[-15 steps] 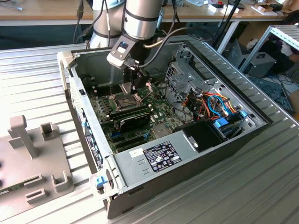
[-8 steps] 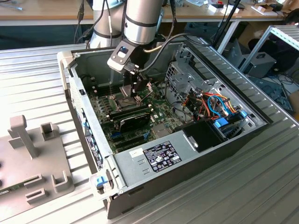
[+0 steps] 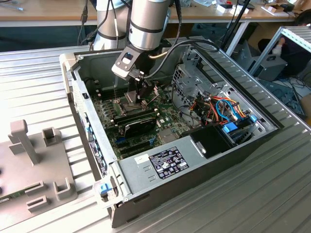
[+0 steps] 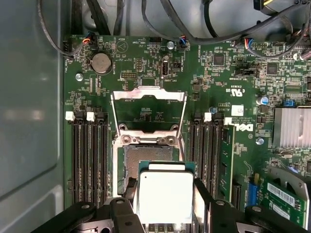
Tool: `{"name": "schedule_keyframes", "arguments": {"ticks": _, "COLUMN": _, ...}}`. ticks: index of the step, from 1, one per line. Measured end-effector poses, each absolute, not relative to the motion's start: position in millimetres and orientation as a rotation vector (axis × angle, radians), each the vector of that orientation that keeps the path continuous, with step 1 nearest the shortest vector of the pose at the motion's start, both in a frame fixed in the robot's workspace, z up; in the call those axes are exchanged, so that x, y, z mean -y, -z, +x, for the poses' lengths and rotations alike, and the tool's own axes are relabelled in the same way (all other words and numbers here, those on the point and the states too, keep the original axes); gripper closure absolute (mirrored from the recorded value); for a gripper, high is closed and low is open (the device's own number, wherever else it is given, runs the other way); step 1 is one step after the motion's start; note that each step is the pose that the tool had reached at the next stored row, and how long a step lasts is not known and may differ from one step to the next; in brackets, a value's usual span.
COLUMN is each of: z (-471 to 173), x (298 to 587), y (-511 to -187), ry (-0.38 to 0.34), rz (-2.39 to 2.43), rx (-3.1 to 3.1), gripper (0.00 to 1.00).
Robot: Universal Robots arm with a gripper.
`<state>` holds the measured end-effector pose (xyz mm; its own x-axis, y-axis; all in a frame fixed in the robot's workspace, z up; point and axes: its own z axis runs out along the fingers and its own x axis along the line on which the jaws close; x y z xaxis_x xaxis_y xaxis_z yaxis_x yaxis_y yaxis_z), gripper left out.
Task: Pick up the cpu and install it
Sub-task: 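Place the cpu into insertion slot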
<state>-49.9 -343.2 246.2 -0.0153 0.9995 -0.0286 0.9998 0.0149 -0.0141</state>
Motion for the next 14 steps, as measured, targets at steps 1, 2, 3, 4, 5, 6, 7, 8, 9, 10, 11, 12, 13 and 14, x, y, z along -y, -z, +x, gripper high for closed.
{"name": "schedule_keyframes", "arguments": {"ticks": 1, "z": -49.9, "x": 342.3, "y": -245.6, "ry": 0.047, "rz": 2.197, "rx": -2.231, "gripper": 0.45}}
{"name": "schedule_keyframes", "arguments": {"ticks": 2, "z": -49.9, "x": 341.5, "y": -245.0, "ry": 0.047, "rz": 2.197, "rx": -2.231, "gripper": 0.45}}
{"name": "schedule_keyframes", "arguments": {"ticks": 3, "z": -49.9, "x": 340.1, "y": -243.9, "ry": 0.047, "rz": 2.197, "rx": -2.231, "gripper": 0.45}}
{"name": "schedule_keyframes", "arguments": {"ticks": 4, "z": -49.9, "x": 338.9, "y": -242.6, "ry": 0.047, "rz": 2.197, "rx": -2.231, "gripper": 0.45}}
{"name": "schedule_keyframes", "arguments": {"ticks": 5, "z": -49.9, "x": 338.0, "y": -241.5, "ry": 0.047, "rz": 2.197, "rx": -2.231, "gripper": 0.45}}
{"name": "schedule_keyframes", "arguments": {"ticks": 6, "z": -49.9, "x": 337.2, "y": -240.5, "ry": 0.047, "rz": 2.197, "rx": -2.231, "gripper": 0.45}}
{"name": "schedule_keyframes", "arguments": {"ticks": 7, "z": -49.9, "x": 336.5, "y": -239.5, "ry": 0.047, "rz": 2.197, "rx": -2.231, "gripper": 0.45}}
{"name": "schedule_keyframes", "arguments": {"ticks": 8, "z": -49.9, "x": 336.0, "y": -238.7, "ry": 0.047, "rz": 2.197, "rx": -2.231, "gripper": 0.45}}
{"name": "schedule_keyframes", "arguments": {"ticks": 9, "z": -49.9, "x": 335.4, "y": -237.5, "ry": 0.047, "rz": 2.197, "rx": -2.231, "gripper": 0.45}}
{"name": "schedule_keyframes", "arguments": {"ticks": 10, "z": -49.9, "x": 335.0, "y": -236.6, "ry": 0.047, "rz": 2.197, "rx": -2.231, "gripper": 0.45}}
{"name": "schedule_keyframes", "arguments": {"ticks": 11, "z": -49.9, "x": 334.6, "y": -235.8, "ry": 0.047, "rz": 2.197, "rx": -2.231, "gripper": 0.45}}
{"name": "schedule_keyframes", "arguments": {"ticks": 12, "z": -49.9, "x": 334.4, "y": -235.1, "ry": 0.047, "rz": 2.197, "rx": -2.231, "gripper": 0.45}}
{"name": "schedule_keyframes", "arguments": {"ticks": 13, "z": -49.9, "x": 334.1, "y": -234.4, "ry": 0.047, "rz": 2.197, "rx": -2.231, "gripper": 0.45}}
{"name": "schedule_keyframes", "arguments": {"ticks": 14, "z": -49.9, "x": 333.8, "y": -233.4, "ry": 0.047, "rz": 2.197, "rx": -2.231, "gripper": 0.45}}
